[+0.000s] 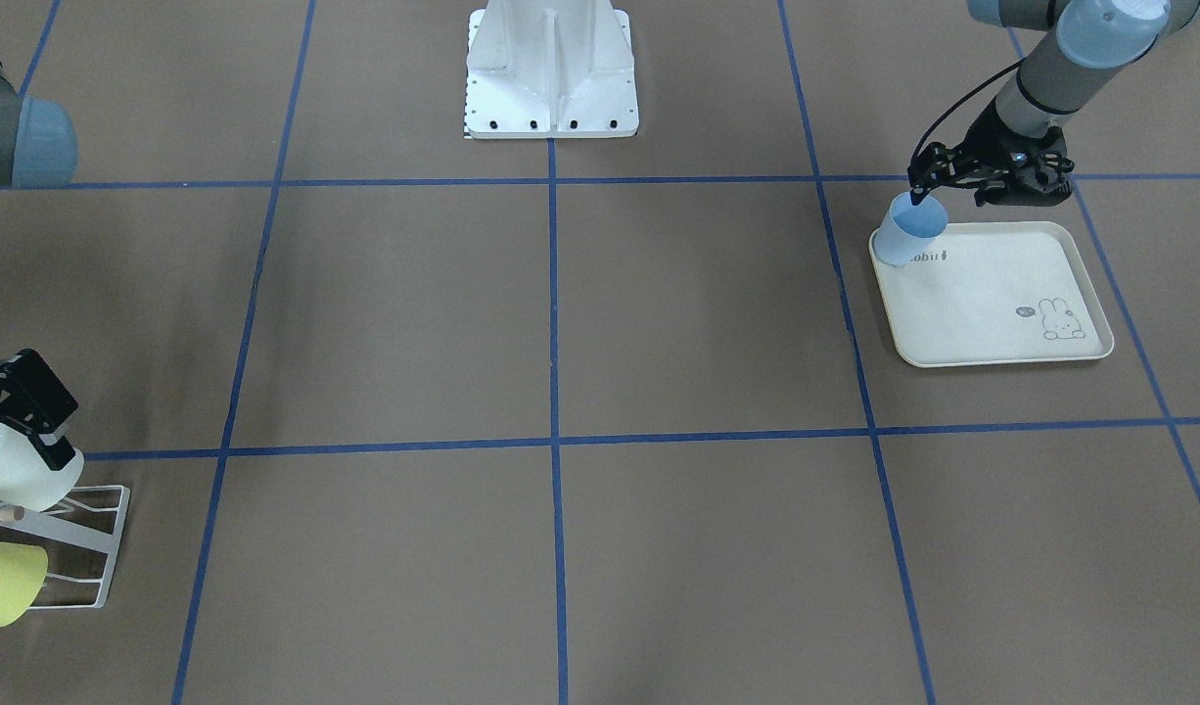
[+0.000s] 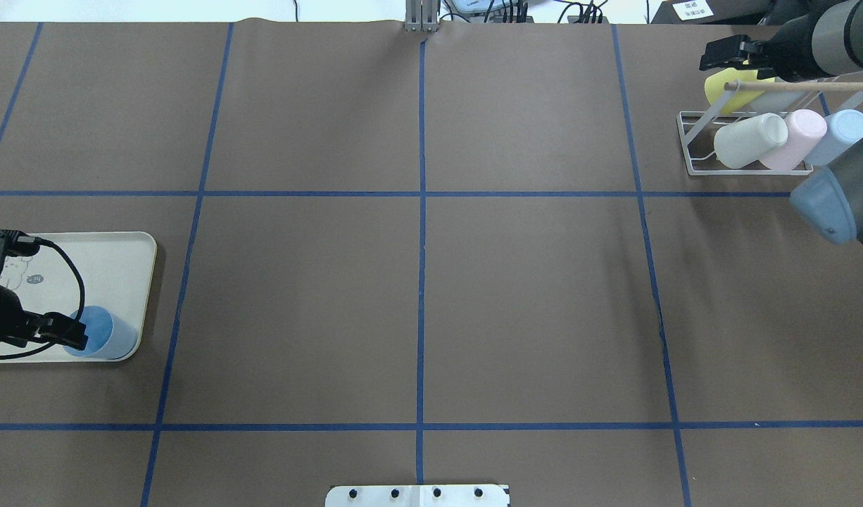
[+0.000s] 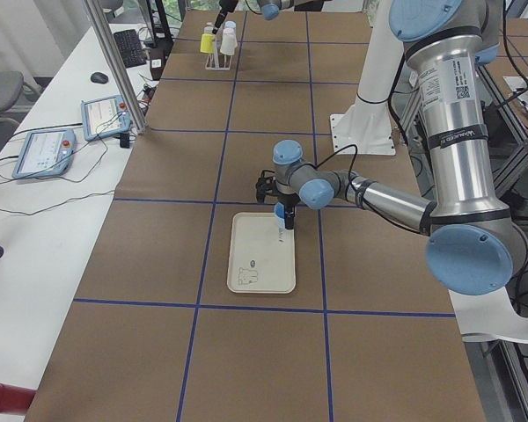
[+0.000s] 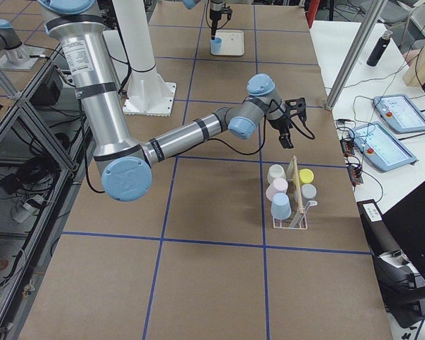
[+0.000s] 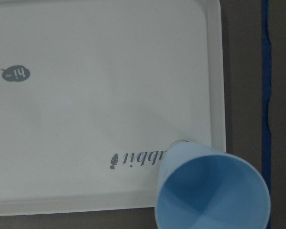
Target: Transfer IKEA cup to right arm and place on rack
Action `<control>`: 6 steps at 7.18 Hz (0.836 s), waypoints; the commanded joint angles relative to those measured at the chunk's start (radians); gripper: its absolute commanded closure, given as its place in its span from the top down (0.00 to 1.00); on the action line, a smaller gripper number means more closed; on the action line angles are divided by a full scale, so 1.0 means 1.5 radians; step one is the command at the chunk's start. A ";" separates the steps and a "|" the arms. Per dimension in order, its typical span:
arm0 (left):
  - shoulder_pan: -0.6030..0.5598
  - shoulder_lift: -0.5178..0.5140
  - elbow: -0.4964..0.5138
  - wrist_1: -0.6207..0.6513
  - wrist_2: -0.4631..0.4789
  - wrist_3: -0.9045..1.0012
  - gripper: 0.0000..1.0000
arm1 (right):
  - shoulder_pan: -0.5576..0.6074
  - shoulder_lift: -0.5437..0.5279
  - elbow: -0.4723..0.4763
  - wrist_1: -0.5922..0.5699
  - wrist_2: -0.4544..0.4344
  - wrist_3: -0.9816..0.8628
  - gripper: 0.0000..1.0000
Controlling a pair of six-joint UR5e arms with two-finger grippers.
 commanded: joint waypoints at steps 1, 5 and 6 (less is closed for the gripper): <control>0.006 -0.019 0.007 0.007 -0.011 0.000 0.86 | 0.000 0.000 0.000 0.000 -0.001 0.000 1.00; 0.006 -0.026 0.022 0.005 -0.027 0.000 0.19 | -0.004 -0.001 -0.004 0.001 -0.005 0.000 1.00; 0.006 -0.026 0.021 0.006 -0.027 0.000 0.00 | -0.005 -0.001 -0.003 0.001 -0.005 0.000 1.00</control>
